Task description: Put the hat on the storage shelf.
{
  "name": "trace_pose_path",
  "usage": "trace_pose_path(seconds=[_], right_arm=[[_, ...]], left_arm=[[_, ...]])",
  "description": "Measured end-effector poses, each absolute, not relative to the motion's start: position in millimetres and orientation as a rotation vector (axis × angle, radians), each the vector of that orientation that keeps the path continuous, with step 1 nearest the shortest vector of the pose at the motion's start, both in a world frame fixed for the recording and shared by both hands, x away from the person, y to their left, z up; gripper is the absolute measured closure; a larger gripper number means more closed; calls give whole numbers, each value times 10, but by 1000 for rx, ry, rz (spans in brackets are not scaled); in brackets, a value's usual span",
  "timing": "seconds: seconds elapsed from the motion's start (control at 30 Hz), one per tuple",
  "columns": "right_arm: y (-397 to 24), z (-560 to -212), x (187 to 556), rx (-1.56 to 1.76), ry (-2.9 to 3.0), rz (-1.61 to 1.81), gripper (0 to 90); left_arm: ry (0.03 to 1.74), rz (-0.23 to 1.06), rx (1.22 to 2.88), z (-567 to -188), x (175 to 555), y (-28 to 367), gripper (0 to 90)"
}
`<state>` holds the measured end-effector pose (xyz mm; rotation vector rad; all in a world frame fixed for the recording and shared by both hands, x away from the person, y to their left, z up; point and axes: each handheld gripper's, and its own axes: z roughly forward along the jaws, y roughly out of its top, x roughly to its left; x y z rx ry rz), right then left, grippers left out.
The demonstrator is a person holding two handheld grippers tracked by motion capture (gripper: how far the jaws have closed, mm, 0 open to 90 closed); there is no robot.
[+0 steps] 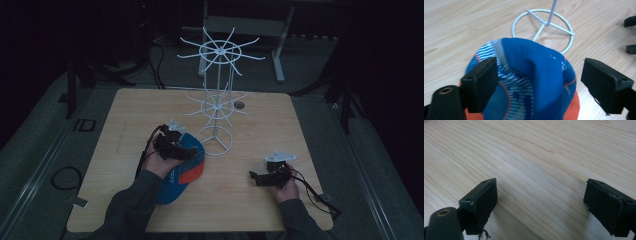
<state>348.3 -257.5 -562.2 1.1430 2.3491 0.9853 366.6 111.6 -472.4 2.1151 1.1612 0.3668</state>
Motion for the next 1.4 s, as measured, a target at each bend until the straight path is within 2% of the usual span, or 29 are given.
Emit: trace_pose_path(seconds=[0.23,0.33,0.4,0.47,0.57,0.63,1.4], right_arm=[[-2575,-5622,3482,1145,2350,985,117],[-2575,-5622,3483,1145,2349,985,117],[-2575,-5622,3482,1146,2350,985,117],[-2574,-5621,3482,1147,2350,985,117],[-2574,-5621,3482,1147,2350,985,117],[-2574,-5621,3482,1147,2350,985,117],[-2574,-5621,3482,1147,2349,985,117]], left_arm=[[1198,340,2195,-4922,3823,1035,119],[1212,356,2240,-4994,3872,1043,306],[1235,334,2238,-5022,3899,1066,510],[1267,342,2241,-5019,3907,1092,660],[1276,348,2223,-4987,3892,1142,810],[1271,346,2222,-4959,3877,1184,859],[1223,382,2127,-4652,3716,1531,889]])
